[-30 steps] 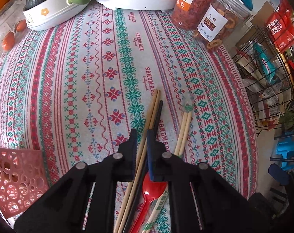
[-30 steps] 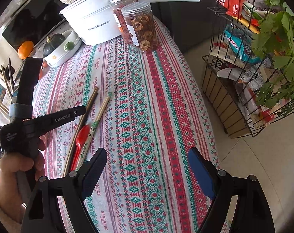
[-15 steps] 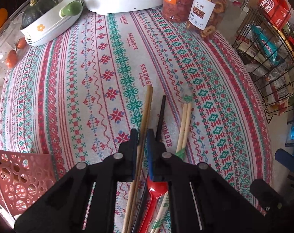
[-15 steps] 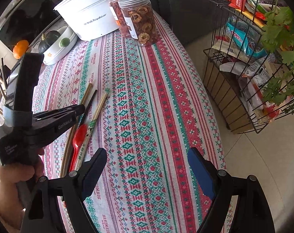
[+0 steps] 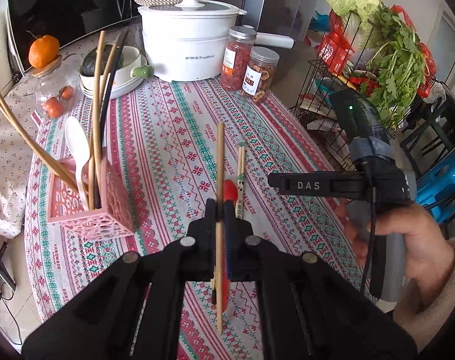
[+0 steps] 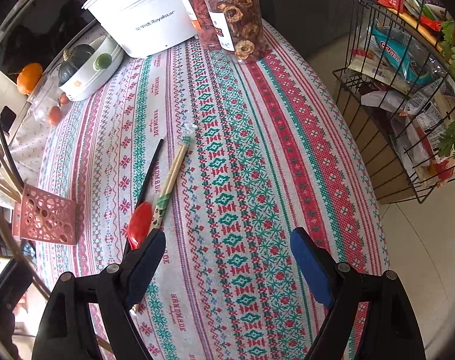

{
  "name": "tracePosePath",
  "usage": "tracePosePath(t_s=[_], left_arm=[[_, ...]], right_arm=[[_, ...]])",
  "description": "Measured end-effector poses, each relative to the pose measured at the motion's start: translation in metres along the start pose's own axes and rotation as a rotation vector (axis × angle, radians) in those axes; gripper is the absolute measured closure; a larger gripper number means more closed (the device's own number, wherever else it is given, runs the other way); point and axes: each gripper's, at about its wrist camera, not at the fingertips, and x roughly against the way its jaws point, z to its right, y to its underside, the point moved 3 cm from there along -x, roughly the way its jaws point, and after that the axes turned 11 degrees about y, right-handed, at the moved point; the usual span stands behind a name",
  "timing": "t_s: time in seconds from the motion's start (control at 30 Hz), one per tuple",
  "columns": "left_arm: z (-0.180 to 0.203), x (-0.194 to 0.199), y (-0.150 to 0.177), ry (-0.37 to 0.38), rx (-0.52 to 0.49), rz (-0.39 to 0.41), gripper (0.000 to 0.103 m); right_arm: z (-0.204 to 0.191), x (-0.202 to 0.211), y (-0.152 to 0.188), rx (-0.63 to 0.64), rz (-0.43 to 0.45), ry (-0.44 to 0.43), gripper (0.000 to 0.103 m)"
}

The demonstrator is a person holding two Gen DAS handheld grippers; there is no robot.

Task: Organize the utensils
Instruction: 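Grasp the green-labelled wooden chopstick with the right gripper while the left holds its chopstick, then lower the wooden chopstick into the basket and open the left gripper while the right carries its chopstick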

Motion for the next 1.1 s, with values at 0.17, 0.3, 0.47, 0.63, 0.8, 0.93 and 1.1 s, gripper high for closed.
tracePosePath(t_s=[0.17, 0.3, 0.47, 0.63, 0.8, 0.93, 1.1], left_arm=[[-0.014, 0.038, 0.011, 0.015, 0.036, 0.062, 0.098], [-0.023, 0.056, 0.012, 0.033, 0.067, 0.107, 0.098], [-0.034, 0.061, 0.014, 0.040, 0.087, 0.110, 0.098], [-0.043, 0.065, 0.019, 0.036, 0.107, 0.116, 0.097], [-0.049, 0.066, 0.021, 0.027, 0.128, 0.122, 0.097], [-0.050, 0.069, 0.024, 0.018, 0.133, 0.131, 0.097], [-0.047, 0.080, 0.027, 0.003, 0.120, 0.160, 0.098]], right_arm=[[-0.023, -0.008, -0.006, -0.002, 0.017, -0.013, 0.018], [-0.046, -0.017, -0.010, 0.001, 0.014, -0.052, 0.033], [-0.063, -0.027, -0.021, 0.018, 0.067, 0.023, 0.046], [-0.073, -0.036, -0.022, 0.067, 0.084, 0.121, 0.060], [-0.075, -0.036, -0.016, 0.104, 0.075, 0.165, 0.089], [-0.066, -0.034, -0.011, 0.076, 0.069, 0.105, 0.097], [-0.055, -0.009, -0.004, 0.046, 0.122, -0.008, 0.098]])
